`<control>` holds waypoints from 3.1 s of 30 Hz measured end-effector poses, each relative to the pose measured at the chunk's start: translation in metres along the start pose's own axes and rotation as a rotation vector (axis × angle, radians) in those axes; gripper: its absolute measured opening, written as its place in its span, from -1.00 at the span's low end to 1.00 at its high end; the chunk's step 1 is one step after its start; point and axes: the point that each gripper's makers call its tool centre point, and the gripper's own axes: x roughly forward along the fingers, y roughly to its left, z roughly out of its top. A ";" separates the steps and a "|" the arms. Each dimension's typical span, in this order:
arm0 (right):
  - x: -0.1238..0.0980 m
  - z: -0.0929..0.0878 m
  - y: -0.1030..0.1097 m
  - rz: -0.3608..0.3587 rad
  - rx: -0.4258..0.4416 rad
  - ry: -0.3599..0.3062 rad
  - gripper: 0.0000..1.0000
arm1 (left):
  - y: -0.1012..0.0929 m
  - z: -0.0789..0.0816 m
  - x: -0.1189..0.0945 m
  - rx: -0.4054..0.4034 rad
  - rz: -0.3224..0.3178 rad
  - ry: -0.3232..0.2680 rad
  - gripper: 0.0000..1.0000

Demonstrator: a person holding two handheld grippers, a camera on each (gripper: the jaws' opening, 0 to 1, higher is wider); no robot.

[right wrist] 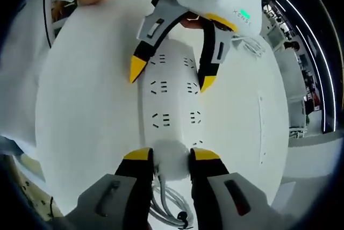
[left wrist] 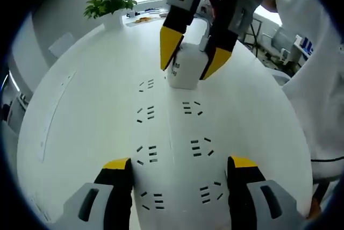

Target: Straighten the power strip on the desk, plug the charger into it

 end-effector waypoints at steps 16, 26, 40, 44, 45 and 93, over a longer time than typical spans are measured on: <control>-0.005 0.000 0.012 -0.031 0.077 -0.007 -0.49 | -0.003 0.003 0.003 0.028 -0.019 -0.014 0.44; -0.004 0.001 0.013 -0.024 0.076 -0.029 -0.48 | -0.002 0.002 0.002 0.028 -0.018 -0.014 0.44; -0.014 0.005 0.003 -0.035 0.179 -0.098 -0.29 | -0.003 0.003 0.002 0.026 -0.016 -0.013 0.44; -0.018 0.003 0.001 -0.043 0.202 -0.115 -0.26 | -0.003 0.003 0.002 0.026 -0.016 -0.013 0.44; -0.019 0.003 0.000 -0.047 0.209 -0.124 -0.25 | -0.003 0.003 0.003 0.026 -0.016 -0.013 0.44; -0.049 -0.023 0.015 -0.215 0.703 -0.596 0.94 | 0.003 0.005 0.003 -0.038 0.016 -0.081 0.61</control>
